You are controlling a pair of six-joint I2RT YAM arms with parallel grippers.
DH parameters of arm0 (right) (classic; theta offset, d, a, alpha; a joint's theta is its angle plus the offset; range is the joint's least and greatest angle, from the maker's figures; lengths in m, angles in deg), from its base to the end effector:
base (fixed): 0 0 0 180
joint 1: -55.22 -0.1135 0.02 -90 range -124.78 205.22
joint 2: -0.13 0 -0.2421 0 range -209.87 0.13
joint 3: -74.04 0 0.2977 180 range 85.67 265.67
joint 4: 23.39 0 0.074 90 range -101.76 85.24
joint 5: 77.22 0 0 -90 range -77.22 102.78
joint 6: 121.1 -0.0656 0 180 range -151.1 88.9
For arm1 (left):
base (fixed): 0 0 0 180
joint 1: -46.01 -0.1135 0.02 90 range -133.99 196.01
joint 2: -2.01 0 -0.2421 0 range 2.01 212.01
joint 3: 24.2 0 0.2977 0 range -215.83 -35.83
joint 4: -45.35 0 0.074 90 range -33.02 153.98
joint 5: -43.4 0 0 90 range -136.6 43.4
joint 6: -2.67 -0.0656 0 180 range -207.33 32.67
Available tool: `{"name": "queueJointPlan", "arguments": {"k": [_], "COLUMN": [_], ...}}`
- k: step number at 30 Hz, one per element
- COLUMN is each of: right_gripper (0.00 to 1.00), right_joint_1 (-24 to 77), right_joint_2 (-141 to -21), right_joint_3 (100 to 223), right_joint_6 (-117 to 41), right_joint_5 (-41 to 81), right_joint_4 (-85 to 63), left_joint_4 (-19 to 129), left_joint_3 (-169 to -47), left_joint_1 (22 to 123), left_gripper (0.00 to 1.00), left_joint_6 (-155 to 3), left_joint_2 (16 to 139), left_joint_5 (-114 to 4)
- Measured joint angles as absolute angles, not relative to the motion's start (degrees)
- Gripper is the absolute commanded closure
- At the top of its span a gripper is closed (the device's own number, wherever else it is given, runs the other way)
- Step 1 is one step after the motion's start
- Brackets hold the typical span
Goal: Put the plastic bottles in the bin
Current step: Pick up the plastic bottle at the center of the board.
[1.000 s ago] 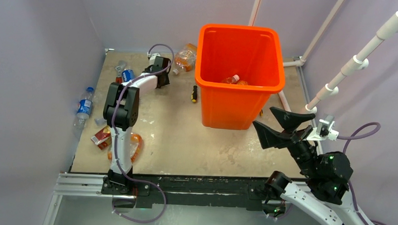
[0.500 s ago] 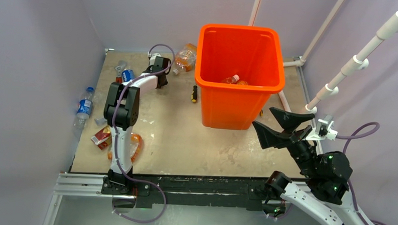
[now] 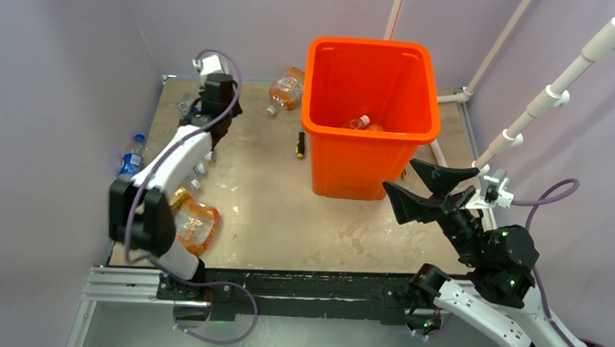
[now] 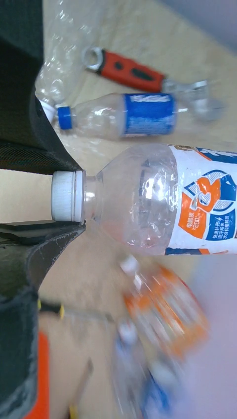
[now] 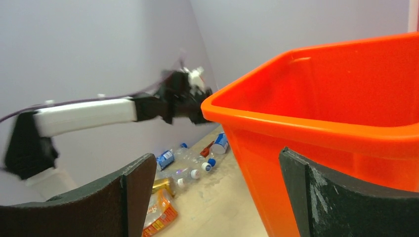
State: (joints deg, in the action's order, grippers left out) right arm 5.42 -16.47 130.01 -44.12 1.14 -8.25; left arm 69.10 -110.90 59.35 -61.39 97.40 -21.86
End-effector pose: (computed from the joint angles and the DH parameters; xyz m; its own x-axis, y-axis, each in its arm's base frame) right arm 0.1032 0.1016 0.4282 0.1163 0.4795 -0.8698 -0.6728 0.6822 0.2861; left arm 0.4440 -0.0771 0.2379 -0.4107 -0.3109 -0.8571 -0.3489 0.9221 -0.1673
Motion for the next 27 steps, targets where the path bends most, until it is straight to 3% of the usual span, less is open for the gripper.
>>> {"name": "queueJointPlan", "arguments": {"k": [6,10,17,27], "right_gripper": [0.01,0.01,0.01,0.01], "right_joint_1": [5.4,5.4,5.4,5.4], "right_joint_2": [-22.3,-28.16,-43.92,-53.3], "right_joint_3": [132.11,136.08,151.12,156.39], "right_joint_6": [-43.61,-43.53,-45.45,-51.81], "right_joint_5": [3.5,5.93,8.2,15.79], "right_joint_4": [-12.36,-14.96,-14.18,-21.13], "left_joint_4": [66.37,61.4,52.05,40.18], "left_joint_3": [-110.81,-109.39,-99.62,-88.54], "left_joint_1": [64.92,68.92,68.9,68.9], "left_gripper": [1.0,1.0,1.0,1.0], "left_joint_6": [-62.49,-62.94,-62.84,-56.78], "left_joint_2": [72.16,62.24,52.77,44.16], "left_joint_5": [-23.88,-34.45,-59.55,-81.1]}}
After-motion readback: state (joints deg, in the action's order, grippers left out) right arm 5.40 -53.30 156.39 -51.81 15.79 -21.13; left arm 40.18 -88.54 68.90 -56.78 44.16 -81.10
